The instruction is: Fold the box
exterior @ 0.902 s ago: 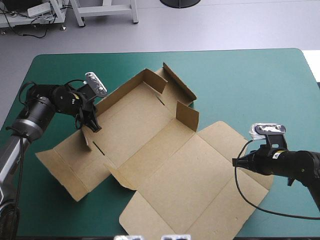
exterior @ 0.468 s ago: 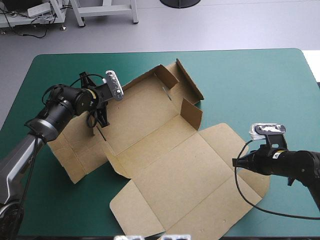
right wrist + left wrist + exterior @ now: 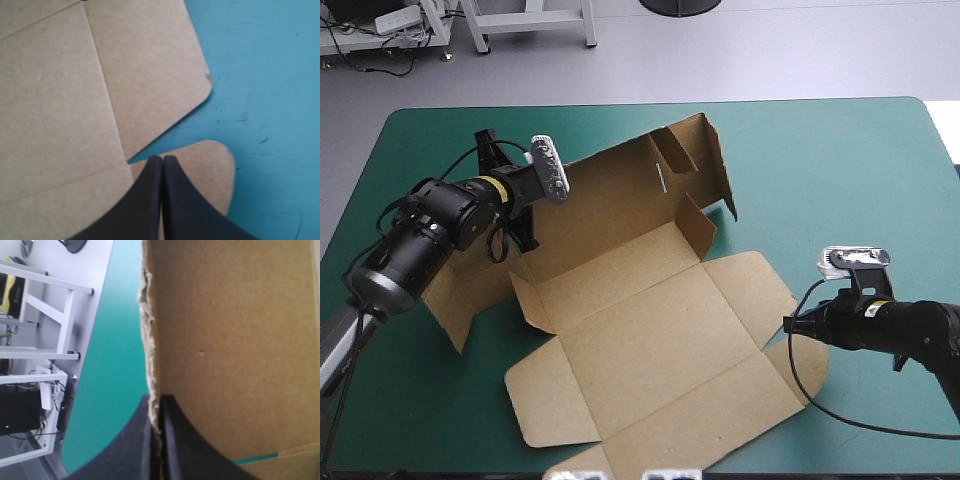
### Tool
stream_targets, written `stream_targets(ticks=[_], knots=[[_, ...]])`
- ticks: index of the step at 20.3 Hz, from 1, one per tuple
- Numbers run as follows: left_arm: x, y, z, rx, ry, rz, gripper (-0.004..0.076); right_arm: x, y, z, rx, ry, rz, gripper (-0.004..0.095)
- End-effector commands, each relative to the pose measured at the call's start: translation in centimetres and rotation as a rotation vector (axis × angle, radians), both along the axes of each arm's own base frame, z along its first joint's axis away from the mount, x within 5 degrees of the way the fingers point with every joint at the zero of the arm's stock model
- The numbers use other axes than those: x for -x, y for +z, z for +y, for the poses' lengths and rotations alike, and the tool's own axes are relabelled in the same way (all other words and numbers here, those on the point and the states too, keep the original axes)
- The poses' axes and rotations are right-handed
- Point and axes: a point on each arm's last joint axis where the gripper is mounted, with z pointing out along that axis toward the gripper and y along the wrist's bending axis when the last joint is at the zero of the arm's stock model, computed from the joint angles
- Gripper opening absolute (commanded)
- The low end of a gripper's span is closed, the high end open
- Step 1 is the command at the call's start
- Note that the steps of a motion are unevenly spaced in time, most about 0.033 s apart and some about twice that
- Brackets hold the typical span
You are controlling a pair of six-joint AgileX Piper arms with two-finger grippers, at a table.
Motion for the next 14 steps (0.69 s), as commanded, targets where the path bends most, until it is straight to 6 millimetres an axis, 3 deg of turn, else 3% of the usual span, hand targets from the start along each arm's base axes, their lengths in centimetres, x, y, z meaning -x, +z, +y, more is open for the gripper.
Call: stream_targets(ticks=[1,2,6,10,14], knots=[[1.0,0.7,-0.5,0.029,-0.056,-0.111,-0.0006,-0.7,1.5,0.0,-0.019,-0.017,-0.09,-0.0023],[1.6,-0.6,-1.3,0.008,-0.096,-0.09,-0.0006,-0.9,1.6,0.0,-0.019,-0.012,-0.08,-0.0023],[3.2,-1.1,-2.4,0.007,-0.165,-0.105,-0.0006,-1.3,2.3,0.3,-0.037,-0.004,-0.092,-0.0023],[4.6,-0.4,-1.6,0.026,-0.142,-0.15,-0.0006,-3.1,3.8,1.2,-0.044,0.025,-0.131,-0.0017],[5.9,-0.6,-0.9,0.038,-0.142,-0.16,-0.0006,-6.0,5.1,3.4,-0.048,0.097,-0.149,-0.0017]])
